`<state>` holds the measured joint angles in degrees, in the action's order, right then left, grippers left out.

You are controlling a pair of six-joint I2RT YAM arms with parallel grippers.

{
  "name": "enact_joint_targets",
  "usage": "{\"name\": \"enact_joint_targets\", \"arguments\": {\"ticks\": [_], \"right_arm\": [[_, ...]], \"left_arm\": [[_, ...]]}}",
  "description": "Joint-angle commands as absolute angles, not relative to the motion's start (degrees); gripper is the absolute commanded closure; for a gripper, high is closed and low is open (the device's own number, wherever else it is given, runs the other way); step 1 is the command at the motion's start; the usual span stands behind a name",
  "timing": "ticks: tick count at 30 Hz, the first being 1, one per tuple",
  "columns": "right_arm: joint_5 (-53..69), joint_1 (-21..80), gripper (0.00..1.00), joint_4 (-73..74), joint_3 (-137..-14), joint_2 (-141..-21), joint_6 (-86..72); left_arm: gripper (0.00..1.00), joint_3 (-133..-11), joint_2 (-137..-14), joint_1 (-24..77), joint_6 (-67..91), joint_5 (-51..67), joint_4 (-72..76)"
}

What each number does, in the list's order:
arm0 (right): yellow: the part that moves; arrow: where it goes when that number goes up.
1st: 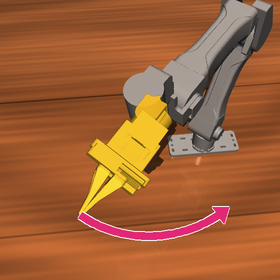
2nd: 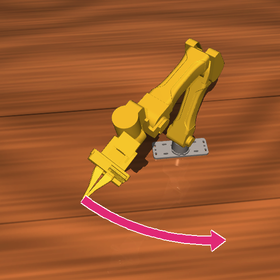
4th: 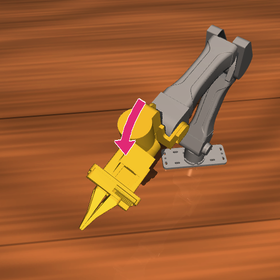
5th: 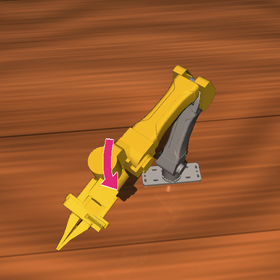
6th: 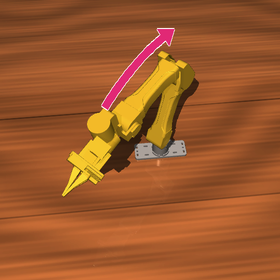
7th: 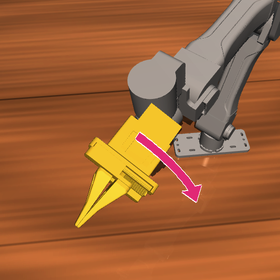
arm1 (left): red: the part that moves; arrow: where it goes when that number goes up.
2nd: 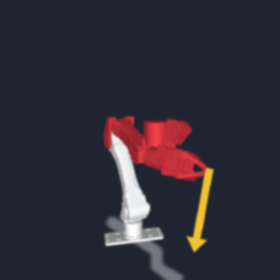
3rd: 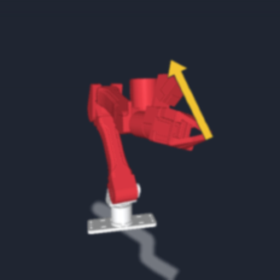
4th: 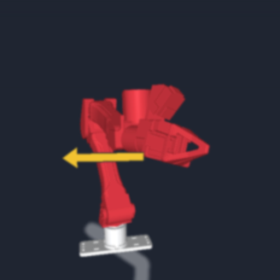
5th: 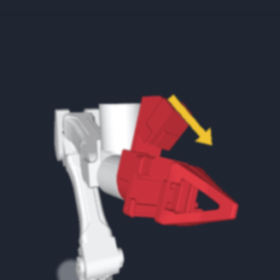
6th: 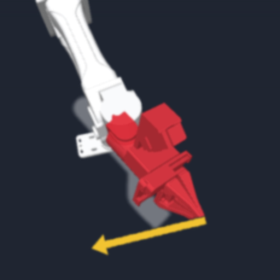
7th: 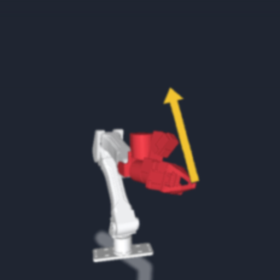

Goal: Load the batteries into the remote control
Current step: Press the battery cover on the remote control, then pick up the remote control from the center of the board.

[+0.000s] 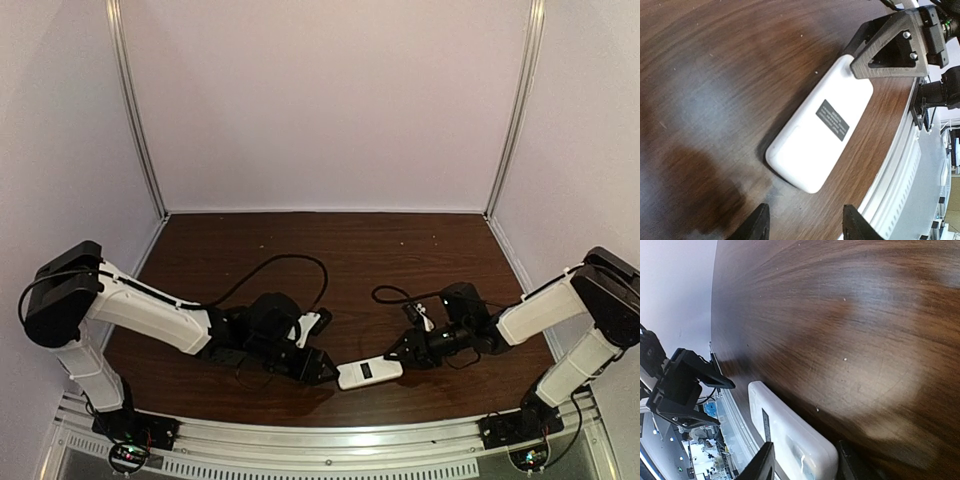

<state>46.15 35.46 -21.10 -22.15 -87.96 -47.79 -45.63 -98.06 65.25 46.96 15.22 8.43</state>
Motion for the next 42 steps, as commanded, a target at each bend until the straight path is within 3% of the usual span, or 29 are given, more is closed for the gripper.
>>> {"name": "enact_joint_targets", "arguments": {"ticks": [1, 5, 11, 14, 18, 23, 31, 42], "right_arm": [[44.82, 35.00, 0.56, -16.00, -23.34, -86.71, -43.48], [44.68, 34.12, 0.54, -15.10, -23.95, -87.36, -41.86], [45.13, 33.93, 0.60, -15.32, -25.70, -90.61, -40.41], [45.79, 33.93, 0.60, -15.02, -26.85, -92.21, -39.60], [45.48, 33.39, 0.54, -12.61, -28.24, -92.34, -37.44], [46.75, 33.05, 0.56, -11.60, -30.16, -93.60, -36.67], [48.06, 32.64, 0.51, -11.64, -31.46, -94.14, -36.98], [48.84, 30.41, 0.42, -10.51, -32.07, -92.90, -36.74]], "left_arm": [[0.42, -44.54, -94.92, 64.43, 43.08, 13.76, 7.50], [0.30, -44.44, -92.84, 64.87, 34.51, 11.14, 7.03], [0.37, -50.26, -95.28, 66.00, 25.53, 4.51, 0.53], [0.38, -51.48, -97.24, 66.35, 24.58, 6.63, 0.27], [0.33, -50.82, -96.95, 68.04, 20.62, 5.80, 1.47], [0.27, -52.05, -98.31, 68.38, 18.31, 4.99, 1.83], [0.16, -63.42, -107.71, 70.90, 16.76, -1.92, -8.02], [0.22, -70.93, -114.82, 71.37, 17.83, -0.96, -15.27]]}}
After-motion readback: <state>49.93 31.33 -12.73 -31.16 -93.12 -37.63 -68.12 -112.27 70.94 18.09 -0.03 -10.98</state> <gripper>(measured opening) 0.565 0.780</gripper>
